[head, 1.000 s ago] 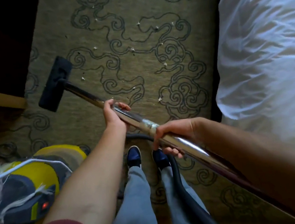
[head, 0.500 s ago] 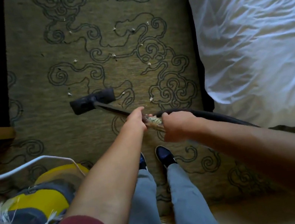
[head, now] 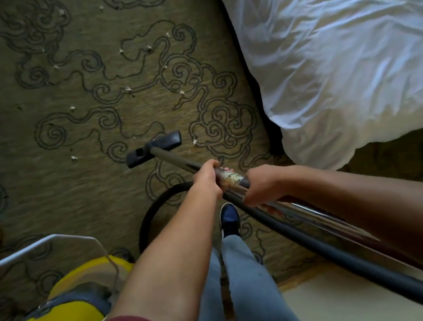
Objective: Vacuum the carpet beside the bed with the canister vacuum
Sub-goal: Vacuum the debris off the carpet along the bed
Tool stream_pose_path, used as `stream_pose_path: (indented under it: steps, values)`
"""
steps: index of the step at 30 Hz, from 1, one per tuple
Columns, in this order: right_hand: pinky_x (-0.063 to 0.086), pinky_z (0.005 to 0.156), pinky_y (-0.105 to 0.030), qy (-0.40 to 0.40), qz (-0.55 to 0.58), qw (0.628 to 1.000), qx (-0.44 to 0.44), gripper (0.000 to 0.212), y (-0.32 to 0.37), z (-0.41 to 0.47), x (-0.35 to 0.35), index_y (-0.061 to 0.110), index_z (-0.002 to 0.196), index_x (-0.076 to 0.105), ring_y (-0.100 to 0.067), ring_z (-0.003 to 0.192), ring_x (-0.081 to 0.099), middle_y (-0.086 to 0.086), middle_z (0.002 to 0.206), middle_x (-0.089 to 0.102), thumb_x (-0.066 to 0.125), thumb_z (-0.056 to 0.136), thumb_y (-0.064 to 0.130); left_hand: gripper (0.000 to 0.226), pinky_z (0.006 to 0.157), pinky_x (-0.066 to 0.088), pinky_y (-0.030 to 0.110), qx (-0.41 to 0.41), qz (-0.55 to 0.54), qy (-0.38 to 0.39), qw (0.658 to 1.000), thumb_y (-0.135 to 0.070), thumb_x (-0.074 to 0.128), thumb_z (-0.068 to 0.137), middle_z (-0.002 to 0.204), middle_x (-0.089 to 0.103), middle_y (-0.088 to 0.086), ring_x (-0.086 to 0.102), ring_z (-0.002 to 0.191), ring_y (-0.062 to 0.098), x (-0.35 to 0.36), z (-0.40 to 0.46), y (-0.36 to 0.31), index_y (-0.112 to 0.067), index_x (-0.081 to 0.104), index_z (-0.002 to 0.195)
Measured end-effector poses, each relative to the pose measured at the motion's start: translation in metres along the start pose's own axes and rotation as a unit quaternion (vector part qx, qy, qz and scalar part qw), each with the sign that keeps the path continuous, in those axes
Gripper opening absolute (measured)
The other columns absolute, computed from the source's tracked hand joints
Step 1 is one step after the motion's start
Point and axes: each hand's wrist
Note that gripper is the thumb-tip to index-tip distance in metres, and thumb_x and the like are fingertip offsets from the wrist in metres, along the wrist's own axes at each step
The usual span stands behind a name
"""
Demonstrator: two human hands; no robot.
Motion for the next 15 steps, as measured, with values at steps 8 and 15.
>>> stream_pose_path:
  steps: [8,15]
  values:
    - [0.058,0.050,-0.030,0.014,0.068,0.997,0.017,0.022,-0.036,-0.005,-0.011,0.008,0.093,0.060,-0.023,0.054,0.071,-0.013,0.075,0.072,0.067,0.075,0.019,0.027,0.072,0.058,0.038,-0.036,-0.019,0.061,0.997,-0.031,0.062,0.100,0.083,0.060,0.009,0.064,0.071,0.024,0.047,-0.025,0.021,-0.004,0.059,0.096]
    - [0.057,0.054,-0.029,0.012,0.033,0.999,0.011,0.028,-0.063,-0.008,-0.024,0.011,0.104,0.057,-0.021,0.066,0.068,-0.009,0.082,0.067,0.064,0.080,0.023,0.046,0.054,0.059,0.044,-0.023,0.041,0.040,0.998,-0.023,0.057,0.103,0.120,0.062,0.019,0.064,0.098,0.034,0.082,-0.030,0.028,-0.001,0.047,0.143]
Point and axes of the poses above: each hand's wrist, its own z-axis towards the middle knuckle, its own x-axis out of the palm, y = z × x
